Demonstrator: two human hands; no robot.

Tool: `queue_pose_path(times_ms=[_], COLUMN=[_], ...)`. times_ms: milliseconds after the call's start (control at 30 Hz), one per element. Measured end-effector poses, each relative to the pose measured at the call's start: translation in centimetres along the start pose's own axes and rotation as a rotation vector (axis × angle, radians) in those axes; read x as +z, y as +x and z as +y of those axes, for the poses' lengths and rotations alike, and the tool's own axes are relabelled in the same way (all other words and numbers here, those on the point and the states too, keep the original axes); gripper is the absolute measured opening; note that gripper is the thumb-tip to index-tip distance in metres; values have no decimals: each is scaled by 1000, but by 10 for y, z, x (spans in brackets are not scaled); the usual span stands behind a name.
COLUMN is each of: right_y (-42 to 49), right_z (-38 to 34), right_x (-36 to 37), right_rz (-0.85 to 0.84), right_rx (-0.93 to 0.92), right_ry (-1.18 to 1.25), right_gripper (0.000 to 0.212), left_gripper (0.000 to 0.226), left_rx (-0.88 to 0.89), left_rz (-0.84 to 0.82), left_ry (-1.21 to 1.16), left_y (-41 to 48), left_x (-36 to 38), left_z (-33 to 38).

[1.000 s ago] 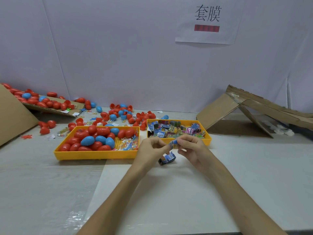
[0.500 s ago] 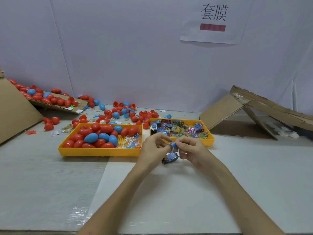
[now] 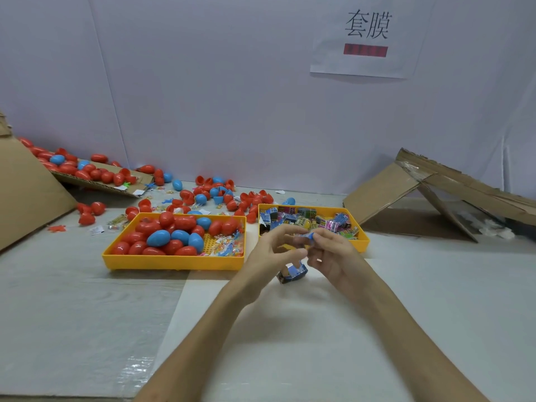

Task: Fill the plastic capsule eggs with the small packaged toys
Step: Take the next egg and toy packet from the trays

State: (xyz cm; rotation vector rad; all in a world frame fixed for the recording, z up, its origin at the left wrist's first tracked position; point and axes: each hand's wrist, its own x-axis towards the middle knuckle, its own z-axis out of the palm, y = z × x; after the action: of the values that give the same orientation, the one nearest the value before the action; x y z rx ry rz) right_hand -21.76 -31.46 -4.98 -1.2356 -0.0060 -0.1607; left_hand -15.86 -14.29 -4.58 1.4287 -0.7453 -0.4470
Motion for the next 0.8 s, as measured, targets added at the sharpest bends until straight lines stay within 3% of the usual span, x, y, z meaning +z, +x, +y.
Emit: queue_pose_path(times_ms=[67, 133, 233, 367, 433, 533, 800], right_y=[2, 3, 7, 7, 7, 7, 5], right_z=[-2, -3, -2, -3, -2, -1, -5], right_x=[-6, -15, -21, -19, -18, -20, -17], right_rz=[60, 126, 216, 243, 267, 321, 330], right_rx=[-11, -30, -54, -42, -37, -29, -2], right_ry=[56, 95, 113, 95, 74, 77, 82], right_gripper=[11, 4, 5, 13, 12, 21, 21], left_gripper=[42, 32, 13, 27, 29, 18, 18], left_rx=[-24, -4, 71, 1, -105, -236, -135], left_rz=[-29, 79, 374, 642, 651, 552, 577], left_ry=[-75, -3, 521, 1059, 1259, 1369, 1427], left_y=[1, 3, 14, 32, 40, 49, 55], left_x=[-2, -4, -21, -60, -78, -93, -89], left_z=[4, 5, 2, 6, 6, 2, -5])
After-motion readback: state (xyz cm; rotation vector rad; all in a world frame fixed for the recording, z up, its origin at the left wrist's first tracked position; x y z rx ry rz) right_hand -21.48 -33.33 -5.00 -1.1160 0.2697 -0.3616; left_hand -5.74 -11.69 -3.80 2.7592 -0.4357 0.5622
